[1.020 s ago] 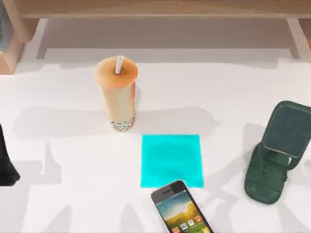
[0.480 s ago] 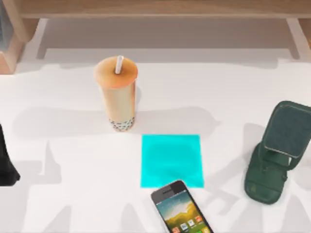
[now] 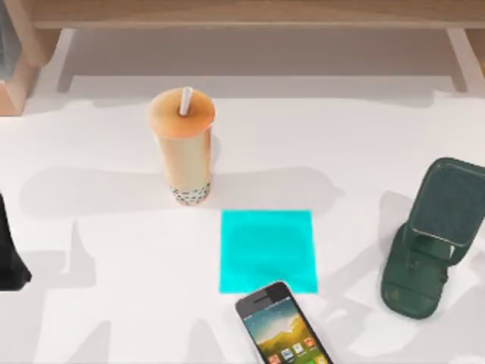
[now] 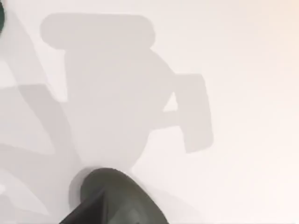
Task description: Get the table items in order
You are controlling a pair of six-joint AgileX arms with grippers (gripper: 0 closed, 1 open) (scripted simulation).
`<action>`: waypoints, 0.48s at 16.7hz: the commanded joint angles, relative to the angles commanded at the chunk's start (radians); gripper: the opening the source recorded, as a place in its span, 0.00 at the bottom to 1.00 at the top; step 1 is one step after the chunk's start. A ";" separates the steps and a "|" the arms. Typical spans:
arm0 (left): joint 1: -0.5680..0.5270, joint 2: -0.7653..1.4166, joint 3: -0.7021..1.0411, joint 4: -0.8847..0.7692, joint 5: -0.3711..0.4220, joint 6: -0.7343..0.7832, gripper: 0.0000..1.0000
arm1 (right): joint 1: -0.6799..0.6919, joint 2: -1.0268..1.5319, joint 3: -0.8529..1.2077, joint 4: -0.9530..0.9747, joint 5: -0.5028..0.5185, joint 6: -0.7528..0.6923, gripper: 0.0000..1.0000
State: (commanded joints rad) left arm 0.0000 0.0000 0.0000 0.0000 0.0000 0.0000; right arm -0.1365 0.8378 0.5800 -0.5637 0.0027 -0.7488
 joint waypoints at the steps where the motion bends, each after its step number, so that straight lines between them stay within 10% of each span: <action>1: 0.000 0.000 0.000 0.000 0.000 0.000 1.00 | -0.007 0.052 0.034 -0.034 0.000 -0.047 1.00; 8: 0.000 0.000 0.000 0.000 0.000 0.000 1.00 | -0.063 0.437 0.276 -0.286 -0.001 -0.381 1.00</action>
State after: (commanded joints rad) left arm 0.0000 0.0000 0.0000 0.0000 0.0000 0.0000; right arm -0.1994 1.2751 0.8557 -0.8499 0.0020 -1.1301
